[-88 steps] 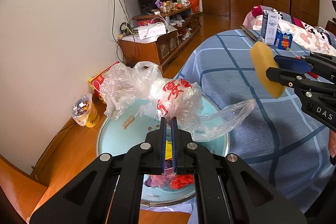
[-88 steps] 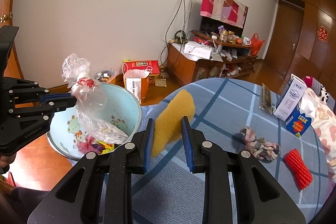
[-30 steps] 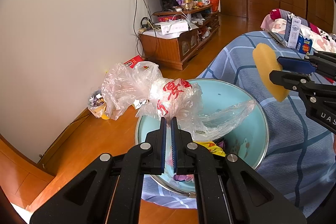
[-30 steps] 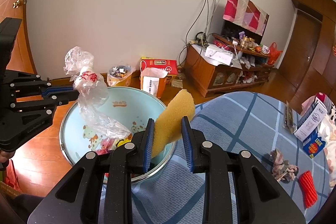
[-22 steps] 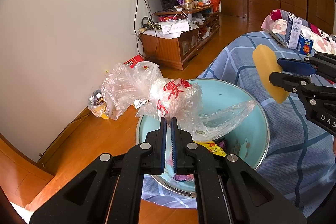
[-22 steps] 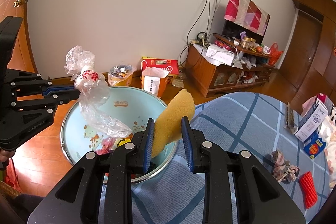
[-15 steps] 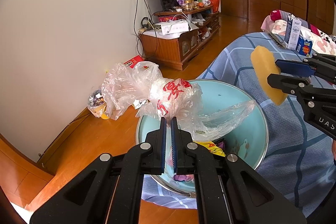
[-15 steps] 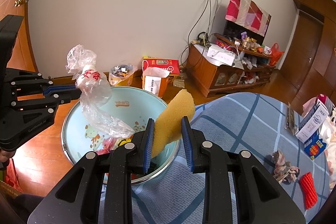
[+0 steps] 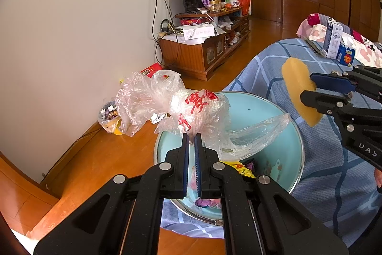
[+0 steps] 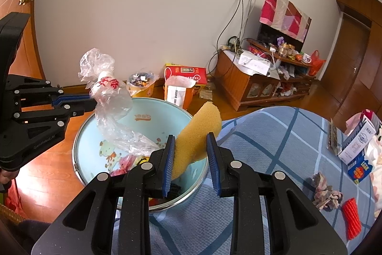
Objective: Collect trash
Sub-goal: 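Open the left tool over the bin while the right tool drops the yellow sponge in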
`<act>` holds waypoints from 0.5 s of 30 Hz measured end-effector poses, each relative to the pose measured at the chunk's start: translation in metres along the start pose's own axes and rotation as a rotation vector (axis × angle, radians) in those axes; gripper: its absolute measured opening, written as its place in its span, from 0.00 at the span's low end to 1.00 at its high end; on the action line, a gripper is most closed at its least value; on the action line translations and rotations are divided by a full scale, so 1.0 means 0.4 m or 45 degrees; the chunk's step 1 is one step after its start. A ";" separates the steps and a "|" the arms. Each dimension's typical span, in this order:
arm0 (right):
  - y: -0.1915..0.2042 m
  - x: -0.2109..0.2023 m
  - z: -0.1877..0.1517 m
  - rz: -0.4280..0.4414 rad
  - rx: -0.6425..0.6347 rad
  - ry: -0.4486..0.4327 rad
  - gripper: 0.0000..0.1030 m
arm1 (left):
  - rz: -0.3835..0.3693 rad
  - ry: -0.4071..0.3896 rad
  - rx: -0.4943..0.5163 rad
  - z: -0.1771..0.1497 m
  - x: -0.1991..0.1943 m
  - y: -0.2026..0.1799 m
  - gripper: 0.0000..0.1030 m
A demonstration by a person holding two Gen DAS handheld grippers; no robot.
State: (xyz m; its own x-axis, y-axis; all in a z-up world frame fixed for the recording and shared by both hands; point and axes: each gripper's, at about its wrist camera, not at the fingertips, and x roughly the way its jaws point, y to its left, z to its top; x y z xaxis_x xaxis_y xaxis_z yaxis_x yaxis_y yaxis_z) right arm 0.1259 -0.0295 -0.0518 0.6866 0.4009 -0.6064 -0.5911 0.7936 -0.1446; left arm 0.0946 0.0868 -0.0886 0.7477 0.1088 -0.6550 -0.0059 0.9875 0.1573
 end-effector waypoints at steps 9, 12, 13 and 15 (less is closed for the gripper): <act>-0.002 0.004 -0.007 0.041 0.013 -0.010 0.43 | -0.021 0.001 0.004 -0.002 -0.007 -0.007 0.16; -0.002 0.002 -0.012 0.046 0.019 -0.014 0.48 | -0.014 -0.012 0.009 -0.003 -0.009 -0.013 0.39; -0.003 0.002 -0.013 0.044 0.023 -0.015 0.50 | -0.018 -0.009 0.014 -0.003 -0.009 -0.017 0.39; -0.005 0.000 -0.016 0.041 0.031 -0.015 0.52 | -0.021 -0.005 0.013 -0.004 -0.005 -0.018 0.40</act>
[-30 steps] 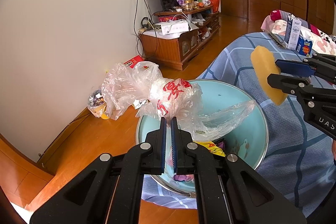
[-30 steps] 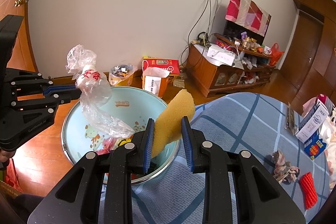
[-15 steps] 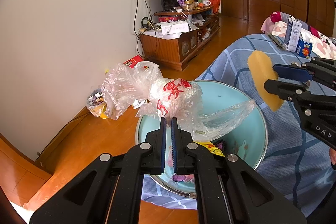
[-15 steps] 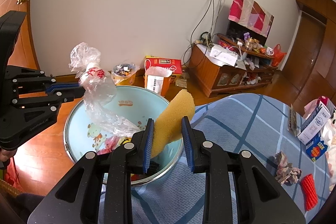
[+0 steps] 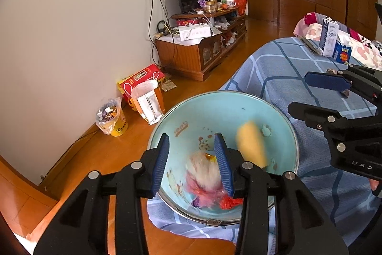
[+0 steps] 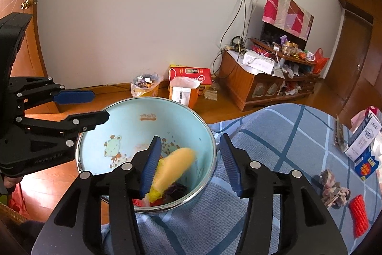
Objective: Collect trash
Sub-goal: 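Open the left tool over the bin while the right tool drops the yellow sponge in, then grasp the red mesh net with the right tool while the left tool grasps the patterned cloth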
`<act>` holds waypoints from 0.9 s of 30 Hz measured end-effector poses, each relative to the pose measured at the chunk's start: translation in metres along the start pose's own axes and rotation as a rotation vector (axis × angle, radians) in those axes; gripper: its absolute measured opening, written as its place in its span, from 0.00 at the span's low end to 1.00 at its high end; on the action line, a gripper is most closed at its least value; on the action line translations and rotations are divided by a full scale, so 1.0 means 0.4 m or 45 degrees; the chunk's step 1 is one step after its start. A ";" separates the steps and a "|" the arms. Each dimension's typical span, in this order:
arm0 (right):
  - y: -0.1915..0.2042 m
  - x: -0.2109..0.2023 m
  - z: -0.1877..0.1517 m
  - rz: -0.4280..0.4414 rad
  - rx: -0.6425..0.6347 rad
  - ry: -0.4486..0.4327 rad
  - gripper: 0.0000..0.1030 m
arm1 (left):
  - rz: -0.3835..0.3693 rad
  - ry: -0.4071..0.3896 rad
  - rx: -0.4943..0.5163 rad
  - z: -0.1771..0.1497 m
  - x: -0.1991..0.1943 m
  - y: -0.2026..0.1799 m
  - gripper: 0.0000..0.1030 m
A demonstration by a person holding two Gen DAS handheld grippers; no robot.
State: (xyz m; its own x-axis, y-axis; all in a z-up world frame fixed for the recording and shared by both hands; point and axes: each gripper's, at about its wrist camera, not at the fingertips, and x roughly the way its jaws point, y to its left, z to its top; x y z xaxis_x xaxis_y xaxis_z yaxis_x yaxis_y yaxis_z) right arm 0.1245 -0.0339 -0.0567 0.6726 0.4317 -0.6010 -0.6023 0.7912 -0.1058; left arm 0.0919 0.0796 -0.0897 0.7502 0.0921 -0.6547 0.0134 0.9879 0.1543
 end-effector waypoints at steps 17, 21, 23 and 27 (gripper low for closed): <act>-0.184 -0.122 -0.124 -0.212 0.131 0.034 0.60 | -0.094 0.039 0.107 0.012 0.049 -0.163 0.60; -0.351 -0.195 -0.204 -0.397 0.258 0.072 0.60 | -0.139 0.023 0.157 0.049 0.062 -0.243 0.61; -0.419 -0.224 -0.242 -0.477 0.310 0.091 0.60 | -0.162 0.012 0.180 0.076 0.074 -0.298 0.61; -0.565 -0.257 -0.324 -0.650 0.391 0.184 0.61 | -0.185 0.016 0.211 0.122 0.110 -0.393 0.61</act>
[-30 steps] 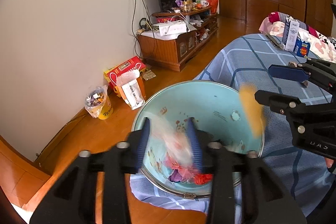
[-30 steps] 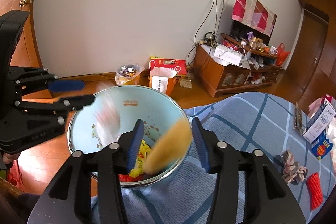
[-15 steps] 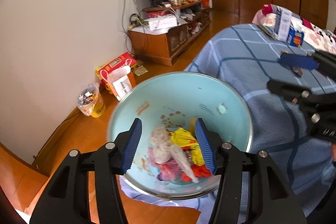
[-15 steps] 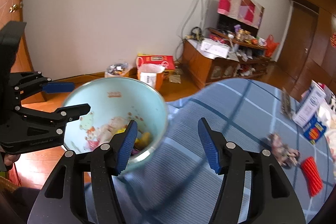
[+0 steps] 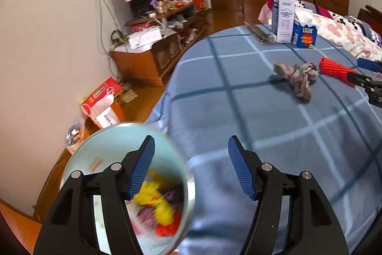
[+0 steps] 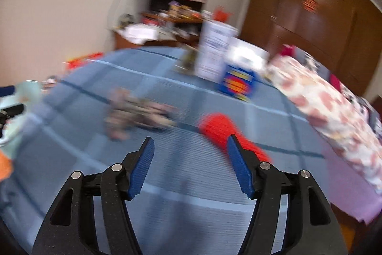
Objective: Collect trash
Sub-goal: 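Grasp the red mesh net with the right tool while the left tool grasps the patterned cloth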
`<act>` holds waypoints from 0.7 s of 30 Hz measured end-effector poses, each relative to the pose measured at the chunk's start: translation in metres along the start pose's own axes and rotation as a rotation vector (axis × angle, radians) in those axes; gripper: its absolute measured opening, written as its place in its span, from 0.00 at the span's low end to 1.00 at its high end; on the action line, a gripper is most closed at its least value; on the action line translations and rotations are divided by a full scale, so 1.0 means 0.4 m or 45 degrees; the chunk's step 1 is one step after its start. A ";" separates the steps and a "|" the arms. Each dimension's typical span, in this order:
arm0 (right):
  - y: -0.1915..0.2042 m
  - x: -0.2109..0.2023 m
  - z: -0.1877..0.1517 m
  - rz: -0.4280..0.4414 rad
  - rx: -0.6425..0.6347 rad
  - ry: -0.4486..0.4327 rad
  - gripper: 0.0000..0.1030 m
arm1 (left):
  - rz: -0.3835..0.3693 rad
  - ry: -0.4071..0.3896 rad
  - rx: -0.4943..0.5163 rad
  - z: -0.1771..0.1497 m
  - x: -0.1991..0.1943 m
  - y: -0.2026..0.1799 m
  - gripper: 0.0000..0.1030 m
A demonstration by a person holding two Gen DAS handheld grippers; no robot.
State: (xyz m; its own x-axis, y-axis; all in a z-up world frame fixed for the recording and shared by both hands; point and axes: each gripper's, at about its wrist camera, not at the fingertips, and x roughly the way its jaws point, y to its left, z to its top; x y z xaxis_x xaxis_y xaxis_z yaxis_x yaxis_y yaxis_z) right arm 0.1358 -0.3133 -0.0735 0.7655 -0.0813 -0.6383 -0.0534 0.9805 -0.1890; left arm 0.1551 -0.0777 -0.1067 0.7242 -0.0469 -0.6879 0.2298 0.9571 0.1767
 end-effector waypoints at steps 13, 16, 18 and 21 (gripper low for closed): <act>-0.180 0.126 -0.009 -0.009 0.074 0.177 0.61 | -0.066 0.020 0.025 0.157 0.112 -0.188 0.62; -0.180 0.147 -0.009 0.047 0.062 0.229 0.42 | -0.071 0.024 0.036 0.171 0.124 -0.219 0.62; -0.176 0.151 -0.014 0.079 0.052 0.259 0.32 | -0.076 0.033 0.045 0.178 0.131 -0.239 0.62; -0.174 0.132 -0.025 0.091 0.058 0.239 0.22 | -0.090 0.033 0.066 0.181 0.132 -0.266 0.62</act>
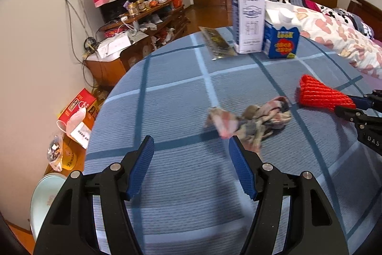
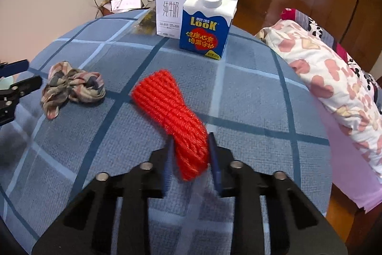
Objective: Collect trash
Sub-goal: 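Grasp the red mesh net with the right tool while the left tool grasps the patterned cloth, then carry the patterned cloth and red mesh net over the bin with both tools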
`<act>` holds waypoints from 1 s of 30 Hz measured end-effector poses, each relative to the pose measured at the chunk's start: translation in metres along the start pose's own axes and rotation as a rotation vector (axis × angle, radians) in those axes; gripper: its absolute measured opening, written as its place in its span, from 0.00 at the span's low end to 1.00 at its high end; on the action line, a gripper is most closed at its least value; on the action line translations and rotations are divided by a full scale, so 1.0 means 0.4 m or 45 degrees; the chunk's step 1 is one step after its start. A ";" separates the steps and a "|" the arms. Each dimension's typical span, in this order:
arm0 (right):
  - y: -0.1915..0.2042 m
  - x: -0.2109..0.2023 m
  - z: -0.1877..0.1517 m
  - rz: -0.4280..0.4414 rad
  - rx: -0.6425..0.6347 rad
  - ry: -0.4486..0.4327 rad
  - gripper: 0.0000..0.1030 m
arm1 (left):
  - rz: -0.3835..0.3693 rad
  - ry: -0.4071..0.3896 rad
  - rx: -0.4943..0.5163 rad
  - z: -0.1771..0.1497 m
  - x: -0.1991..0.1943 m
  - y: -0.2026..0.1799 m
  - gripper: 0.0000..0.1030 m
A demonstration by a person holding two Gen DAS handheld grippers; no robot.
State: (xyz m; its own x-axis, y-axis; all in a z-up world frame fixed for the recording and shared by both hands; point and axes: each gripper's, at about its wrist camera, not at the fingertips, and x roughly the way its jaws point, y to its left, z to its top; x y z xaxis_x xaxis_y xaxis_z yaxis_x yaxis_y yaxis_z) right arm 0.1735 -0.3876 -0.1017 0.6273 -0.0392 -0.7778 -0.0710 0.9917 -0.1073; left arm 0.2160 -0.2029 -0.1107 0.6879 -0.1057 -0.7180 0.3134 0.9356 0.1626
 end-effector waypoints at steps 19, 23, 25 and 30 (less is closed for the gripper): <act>-0.010 -0.090 -0.054 -0.035 0.119 -0.100 0.21 | -0.010 -0.036 0.043 0.020 -0.027 -0.092 0.63; -0.011 -0.089 -0.057 -0.018 0.135 -0.101 0.21 | -0.008 0.014 0.083 0.019 0.009 -0.118 0.63; -0.009 -0.088 -0.059 -0.007 0.137 -0.101 0.21 | -0.011 0.047 0.083 0.017 0.031 -0.120 0.62; 0.000 -0.090 -0.067 0.013 0.142 -0.108 0.21 | -0.082 0.126 0.052 0.011 0.065 -0.104 0.23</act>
State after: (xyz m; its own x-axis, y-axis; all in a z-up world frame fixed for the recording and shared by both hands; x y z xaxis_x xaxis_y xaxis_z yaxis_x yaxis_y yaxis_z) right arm 0.1300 -0.3896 -0.0902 0.6908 -0.0230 -0.7227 0.0058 0.9996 -0.0263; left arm 0.2238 -0.2460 -0.1334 0.5981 -0.1296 -0.7909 0.3829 0.9131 0.1399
